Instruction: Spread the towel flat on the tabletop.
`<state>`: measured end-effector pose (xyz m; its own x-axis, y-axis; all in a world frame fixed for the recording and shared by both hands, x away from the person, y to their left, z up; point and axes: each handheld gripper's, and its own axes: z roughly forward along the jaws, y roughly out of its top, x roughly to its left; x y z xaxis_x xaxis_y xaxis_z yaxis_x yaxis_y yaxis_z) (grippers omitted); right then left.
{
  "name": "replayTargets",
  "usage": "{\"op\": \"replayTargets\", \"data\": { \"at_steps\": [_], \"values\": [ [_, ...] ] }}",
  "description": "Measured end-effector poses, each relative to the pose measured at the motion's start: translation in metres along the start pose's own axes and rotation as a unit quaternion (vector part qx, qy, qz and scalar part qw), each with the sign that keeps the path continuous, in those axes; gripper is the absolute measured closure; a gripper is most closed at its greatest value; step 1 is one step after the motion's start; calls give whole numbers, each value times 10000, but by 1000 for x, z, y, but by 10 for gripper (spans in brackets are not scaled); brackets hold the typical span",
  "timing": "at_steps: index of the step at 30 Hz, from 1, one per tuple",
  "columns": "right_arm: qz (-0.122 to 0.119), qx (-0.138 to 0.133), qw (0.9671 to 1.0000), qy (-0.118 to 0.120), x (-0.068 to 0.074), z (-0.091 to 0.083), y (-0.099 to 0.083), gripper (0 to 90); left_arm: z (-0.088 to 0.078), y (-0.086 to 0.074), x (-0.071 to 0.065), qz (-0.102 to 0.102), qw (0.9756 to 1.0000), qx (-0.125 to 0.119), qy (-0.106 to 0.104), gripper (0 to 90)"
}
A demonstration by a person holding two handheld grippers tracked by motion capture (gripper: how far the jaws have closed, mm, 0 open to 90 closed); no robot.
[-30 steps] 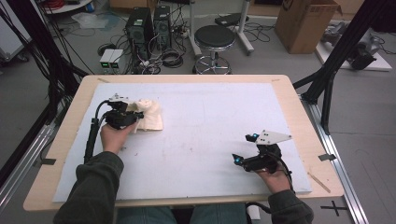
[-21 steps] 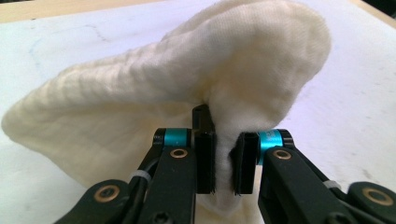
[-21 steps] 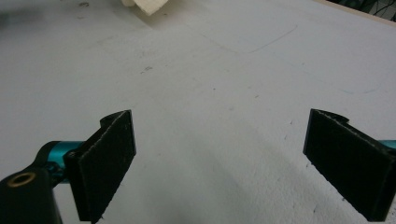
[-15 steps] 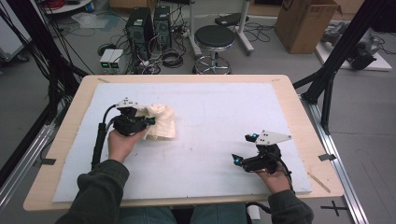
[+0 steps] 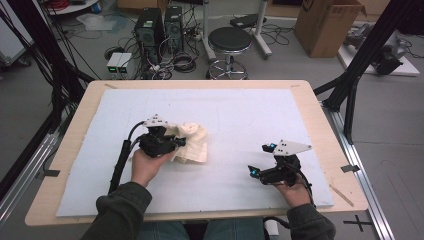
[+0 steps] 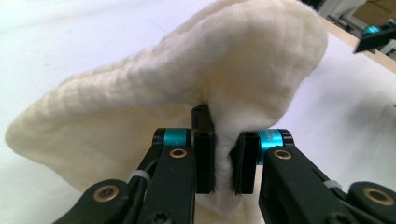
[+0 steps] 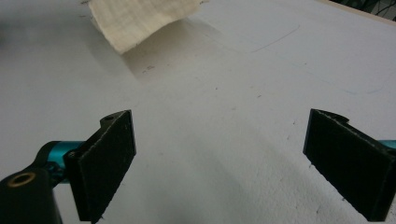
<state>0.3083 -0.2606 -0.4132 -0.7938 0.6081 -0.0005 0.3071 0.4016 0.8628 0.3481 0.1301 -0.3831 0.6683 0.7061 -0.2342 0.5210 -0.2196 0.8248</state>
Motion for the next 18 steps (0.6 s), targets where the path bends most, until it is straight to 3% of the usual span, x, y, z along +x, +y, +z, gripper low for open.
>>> {"op": "replayTargets", "data": {
  "at_steps": [3, 6, 12, 18],
  "values": [
    [-25, 5, 10000, -1, 1, 1, 0, 84, 8, -1, -16, -32, 9996, -29, -281, 815],
    [-47, 26, 10000, 15, 1, 2, 0, 84, 18, -2, -29, -5, 9992, -28, -404, 814],
    [-70, 84, 9999, 53, 2, 3, 0, 84, 45, -14, -39, -56, 9981, 185, -579, 807],
    [-103, 191, 9997, 106, 3, 7, -1, 85, 60, -20, -36, -81, 9984, 318, -470, 798]
  ]
}}
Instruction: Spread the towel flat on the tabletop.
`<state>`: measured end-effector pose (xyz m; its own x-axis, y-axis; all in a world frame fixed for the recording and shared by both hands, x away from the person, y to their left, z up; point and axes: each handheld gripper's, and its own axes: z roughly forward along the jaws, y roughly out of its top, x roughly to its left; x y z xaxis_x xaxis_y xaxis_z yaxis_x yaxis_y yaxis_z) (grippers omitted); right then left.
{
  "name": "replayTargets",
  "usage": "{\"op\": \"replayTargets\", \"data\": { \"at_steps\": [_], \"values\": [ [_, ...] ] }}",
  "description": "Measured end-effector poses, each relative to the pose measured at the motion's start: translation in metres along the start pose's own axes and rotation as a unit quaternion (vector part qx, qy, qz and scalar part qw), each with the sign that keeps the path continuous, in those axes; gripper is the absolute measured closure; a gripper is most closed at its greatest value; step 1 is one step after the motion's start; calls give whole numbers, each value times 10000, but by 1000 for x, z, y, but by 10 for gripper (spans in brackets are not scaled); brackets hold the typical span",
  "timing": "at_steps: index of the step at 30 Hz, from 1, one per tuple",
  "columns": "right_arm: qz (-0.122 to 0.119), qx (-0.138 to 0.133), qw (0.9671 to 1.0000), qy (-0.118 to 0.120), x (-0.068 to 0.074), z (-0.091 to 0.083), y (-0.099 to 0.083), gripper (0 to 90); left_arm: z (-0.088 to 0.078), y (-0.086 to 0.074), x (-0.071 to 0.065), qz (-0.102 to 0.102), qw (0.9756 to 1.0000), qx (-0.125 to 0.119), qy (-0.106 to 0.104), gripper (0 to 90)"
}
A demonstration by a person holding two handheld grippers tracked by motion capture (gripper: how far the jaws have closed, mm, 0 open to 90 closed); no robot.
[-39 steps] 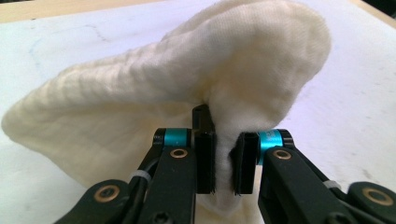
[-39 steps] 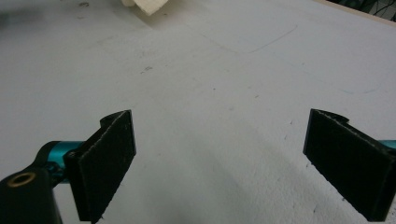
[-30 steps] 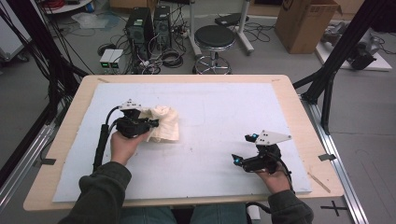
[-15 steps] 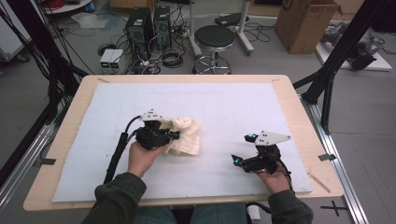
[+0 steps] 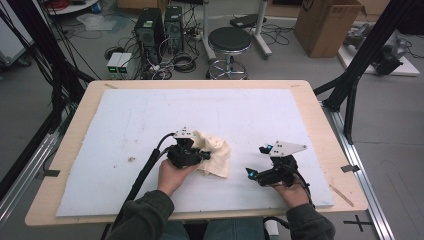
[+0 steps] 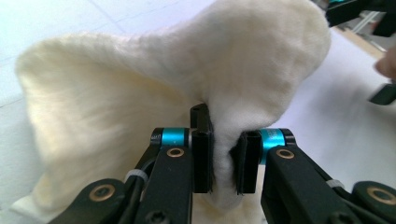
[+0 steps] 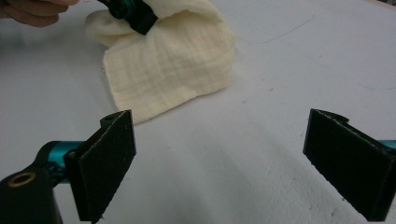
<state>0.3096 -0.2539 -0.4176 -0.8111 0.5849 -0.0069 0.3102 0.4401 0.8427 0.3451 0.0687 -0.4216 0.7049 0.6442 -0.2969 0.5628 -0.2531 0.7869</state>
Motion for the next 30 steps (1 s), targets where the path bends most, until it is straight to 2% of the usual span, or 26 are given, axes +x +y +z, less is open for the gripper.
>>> {"op": "replayTargets", "data": {
  "at_steps": [2, 6, 8, 9, 12, 13, 16, 17, 22, 24, 26, 30],
  "values": [
    [-26, 43, 10000, 48, 1, 3, 0, 85, 4, -2, 5, 27, 9999, 94, 118, 790],
    [-33, 102, 9998, 162, 4, 8, 2, 86, 9, -3, 9, 86, 9997, 177, 171, 751],
    [-27, 126, 9996, 248, 6, 10, 4, 123, 9, -3, 10, 101, 9997, 180, 147, 695],
    [-49, 120, 9994, 308, 7, 11, 5, 150, 7, -3, 10, 115, 9997, 171, 124, 646],
    [-92, 133, 9991, 385, 9, 16, 8, 155, 2, -1, 11, 175, 9998, 113, 65, 537],
    [-94, 149, 9989, 431, 10, 17, 9, 164, -5, 1, 12, 208, 9998, 44, 53, 496],
    [-113, 178, 9981, 585, 13, 23, 12, 220, -15, 4, 13, 293, 9996, -17, 18, 441],
    [-150, 182, 9977, 634, 14, 25, 13, 236, -23, 4, 14, 354, 9993, -73, -18, 430],
    [-272, 299, 9956, 846, 22, 38, 19, 325, -37, 0, 19, 479, 9988, -72, 23, 422],
    [-352, 373, 9943, 937, 25, 44, 20, 381, -41, -4, 21, 511, 9987, -81, -2, 486],
    [-425, 448, 9934, 963, 27, 50, 21, 436, -43, -11, 26, 604, 9981, 122, -30, 543],
    [-434, 566, 9923, 1017, 28, 61, 23, 494, -41, -16, 32, 584, 9979, 266, -79, 593]
  ]
}}
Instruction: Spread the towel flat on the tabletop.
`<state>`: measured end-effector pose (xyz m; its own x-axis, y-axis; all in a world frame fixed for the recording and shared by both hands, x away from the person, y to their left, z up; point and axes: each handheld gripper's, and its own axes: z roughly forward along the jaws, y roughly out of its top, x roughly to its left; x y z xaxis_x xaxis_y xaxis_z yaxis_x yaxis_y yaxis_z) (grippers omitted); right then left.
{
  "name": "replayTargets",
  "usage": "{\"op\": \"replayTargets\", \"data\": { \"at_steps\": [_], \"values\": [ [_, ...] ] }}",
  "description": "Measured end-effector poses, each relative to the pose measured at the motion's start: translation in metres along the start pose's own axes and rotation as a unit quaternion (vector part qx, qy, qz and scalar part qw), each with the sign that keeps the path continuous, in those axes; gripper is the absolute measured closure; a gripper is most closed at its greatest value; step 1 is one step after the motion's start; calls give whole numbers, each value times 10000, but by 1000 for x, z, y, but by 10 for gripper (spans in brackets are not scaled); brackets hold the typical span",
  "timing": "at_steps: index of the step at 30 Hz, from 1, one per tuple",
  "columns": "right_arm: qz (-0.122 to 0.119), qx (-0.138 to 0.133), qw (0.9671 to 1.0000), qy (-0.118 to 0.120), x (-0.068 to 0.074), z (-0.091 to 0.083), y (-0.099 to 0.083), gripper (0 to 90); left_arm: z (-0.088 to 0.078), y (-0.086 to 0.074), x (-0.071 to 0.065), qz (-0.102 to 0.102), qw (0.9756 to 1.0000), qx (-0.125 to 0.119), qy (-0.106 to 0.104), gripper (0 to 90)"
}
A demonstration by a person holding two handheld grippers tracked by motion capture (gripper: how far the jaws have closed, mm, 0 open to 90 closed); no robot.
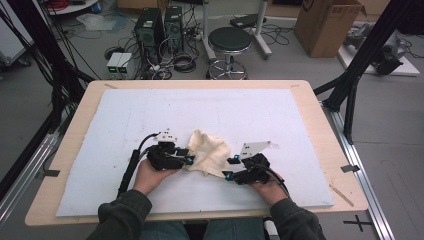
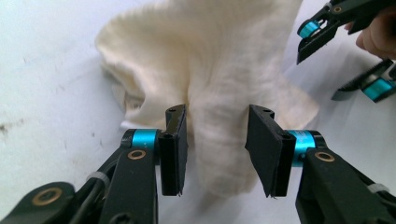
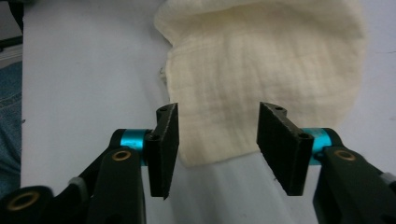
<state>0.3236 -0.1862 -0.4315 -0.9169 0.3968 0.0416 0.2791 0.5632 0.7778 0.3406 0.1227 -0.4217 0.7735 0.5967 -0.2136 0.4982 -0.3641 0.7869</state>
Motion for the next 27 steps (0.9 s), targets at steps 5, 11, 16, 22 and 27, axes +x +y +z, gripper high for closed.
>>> {"op": "replayTargets", "data": {
  "at_steps": [5, 11, 16, 22, 27],
  "values": [
    [-195, 429, 9988, 140, 1, 21, 4, 673, 3, -1, 1, 11, 9999, -24, -108, 624],
    [-211, 448, 9977, 468, -2, 22, 5, 884, -4, 0, 2, 14, 9998, -90, -149, 577],
    [-226, 419, 9978, 459, -3, 14, 4, 890, -8, 0, 2, 52, 9998, -125, -149, 567],
    [-99, 286, 9990, 315, -8, -27, -11, 890, -11, -2, 2, 63, 9997, -179, -162, 569],
    [112, 246, 9996, 80, -15, -56, -34, 889, -5, -2, -3, 87, 9996, -149, -212, 588]
  ]
}}
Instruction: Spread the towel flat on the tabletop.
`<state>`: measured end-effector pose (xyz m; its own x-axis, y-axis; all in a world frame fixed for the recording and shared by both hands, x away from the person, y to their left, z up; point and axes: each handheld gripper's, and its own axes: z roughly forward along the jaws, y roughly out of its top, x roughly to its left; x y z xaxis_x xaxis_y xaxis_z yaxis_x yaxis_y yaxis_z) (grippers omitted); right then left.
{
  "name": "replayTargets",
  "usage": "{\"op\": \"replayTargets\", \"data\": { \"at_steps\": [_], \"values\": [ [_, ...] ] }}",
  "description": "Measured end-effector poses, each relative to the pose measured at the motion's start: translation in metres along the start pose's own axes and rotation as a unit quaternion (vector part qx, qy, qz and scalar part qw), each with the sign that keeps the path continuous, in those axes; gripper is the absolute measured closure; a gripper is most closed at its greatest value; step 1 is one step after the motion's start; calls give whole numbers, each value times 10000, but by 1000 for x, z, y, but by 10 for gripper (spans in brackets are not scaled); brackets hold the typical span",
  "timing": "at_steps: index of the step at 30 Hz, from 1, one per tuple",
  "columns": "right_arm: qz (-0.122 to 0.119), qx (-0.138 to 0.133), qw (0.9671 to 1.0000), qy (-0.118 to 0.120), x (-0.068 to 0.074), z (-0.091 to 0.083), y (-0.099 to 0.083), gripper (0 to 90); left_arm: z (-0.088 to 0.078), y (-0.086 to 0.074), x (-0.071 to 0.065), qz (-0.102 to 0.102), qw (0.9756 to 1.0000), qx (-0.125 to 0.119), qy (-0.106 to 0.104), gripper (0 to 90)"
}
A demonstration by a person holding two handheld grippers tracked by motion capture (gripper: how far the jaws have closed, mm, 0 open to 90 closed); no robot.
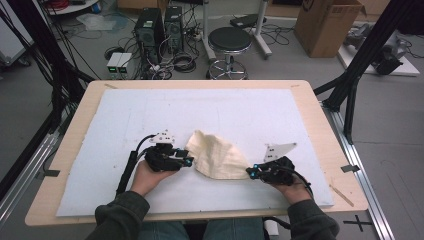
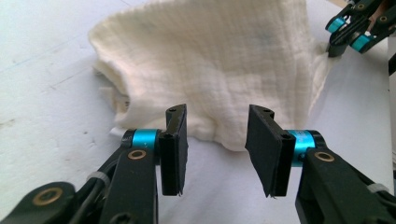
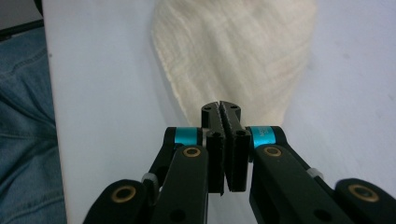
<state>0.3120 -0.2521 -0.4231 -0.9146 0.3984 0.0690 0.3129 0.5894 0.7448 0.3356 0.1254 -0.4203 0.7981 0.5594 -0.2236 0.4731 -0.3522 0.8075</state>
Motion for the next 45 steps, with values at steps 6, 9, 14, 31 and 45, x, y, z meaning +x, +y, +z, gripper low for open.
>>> {"op": "replayTargets", "data": {
  "at_steps": [6, 9, 14, 31, 45],
  "values": [
    [116, 63, 9997, -224, -5, -20, -23, 889, 15, 0, -8, 117, 9998, 170, -23, 626],
    [199, 65, 9994, -275, -8, -22, -32, 889, 24, 1, -9, 161, 9995, 255, -47, 625],
    [34, 185, 9995, -257, -6, -15, -32, 887, 31, 5, -10, 216, 9993, 226, 199, 558],
    [-17, 149, 9998, -132, -16, -3, -24, 884, 31, 1, 14, 376, 9949, 448, 818, 791],
    [-218, -12, 9997, -54, -8, 0, -6, 885, -19, 4, 13, 576, 9942, 227, 880, 873]
  ]
}}
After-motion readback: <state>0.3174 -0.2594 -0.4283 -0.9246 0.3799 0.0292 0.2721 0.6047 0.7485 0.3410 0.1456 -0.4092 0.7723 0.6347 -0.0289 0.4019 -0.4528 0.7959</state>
